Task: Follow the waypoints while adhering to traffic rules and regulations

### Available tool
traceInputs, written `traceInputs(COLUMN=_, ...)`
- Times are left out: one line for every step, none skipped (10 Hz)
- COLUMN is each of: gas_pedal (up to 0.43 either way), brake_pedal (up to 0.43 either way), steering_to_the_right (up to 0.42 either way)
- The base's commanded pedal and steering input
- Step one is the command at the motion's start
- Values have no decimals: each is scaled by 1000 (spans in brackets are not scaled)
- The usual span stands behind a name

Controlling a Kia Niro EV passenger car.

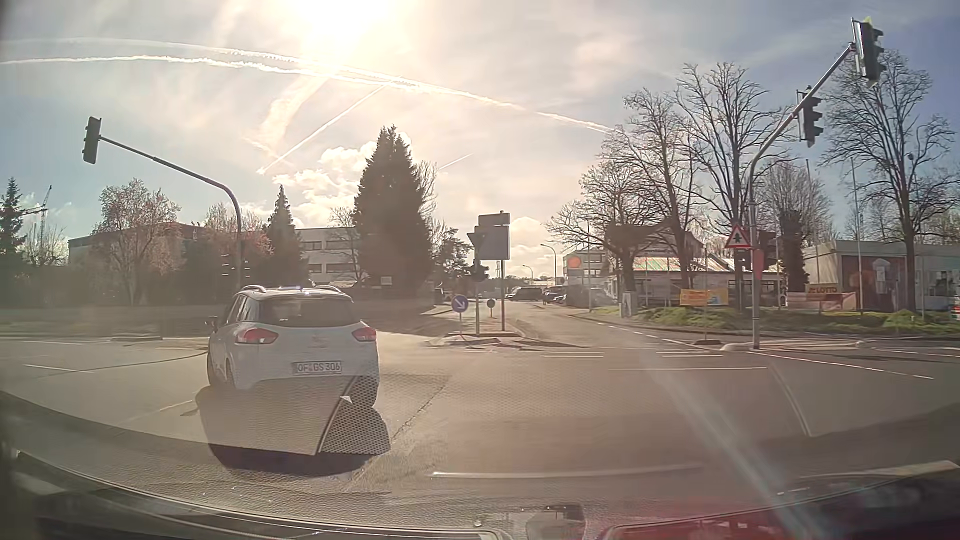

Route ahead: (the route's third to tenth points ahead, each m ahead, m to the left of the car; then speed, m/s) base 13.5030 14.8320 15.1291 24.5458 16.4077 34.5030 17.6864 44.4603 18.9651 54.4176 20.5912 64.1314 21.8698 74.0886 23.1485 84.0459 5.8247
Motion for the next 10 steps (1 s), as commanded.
traceInputs(gas_pedal=118, brake_pedal=0, steering_to_the_right=-214)
traceInputs(gas_pedal=118, brake_pedal=0, steering_to_the_right=-226)
traceInputs(gas_pedal=130, brake_pedal=0, steering_to_the_right=-239)
traceInputs(gas_pedal=130, brake_pedal=0, steering_to_the_right=-251)
traceInputs(gas_pedal=138, brake_pedal=0, steering_to_the_right=-267)
traceInputs(gas_pedal=138, brake_pedal=0, steering_to_the_right=-280)
traceInputs(gas_pedal=138, brake_pedal=0, steering_to_the_right=-284)
traceInputs(gas_pedal=150, brake_pedal=0, steering_to_the_right=-285)
traceInputs(gas_pedal=157, brake_pedal=0, steering_to_the_right=-285)
traceInputs(gas_pedal=169, brake_pedal=0, steering_to_the_right=-285)
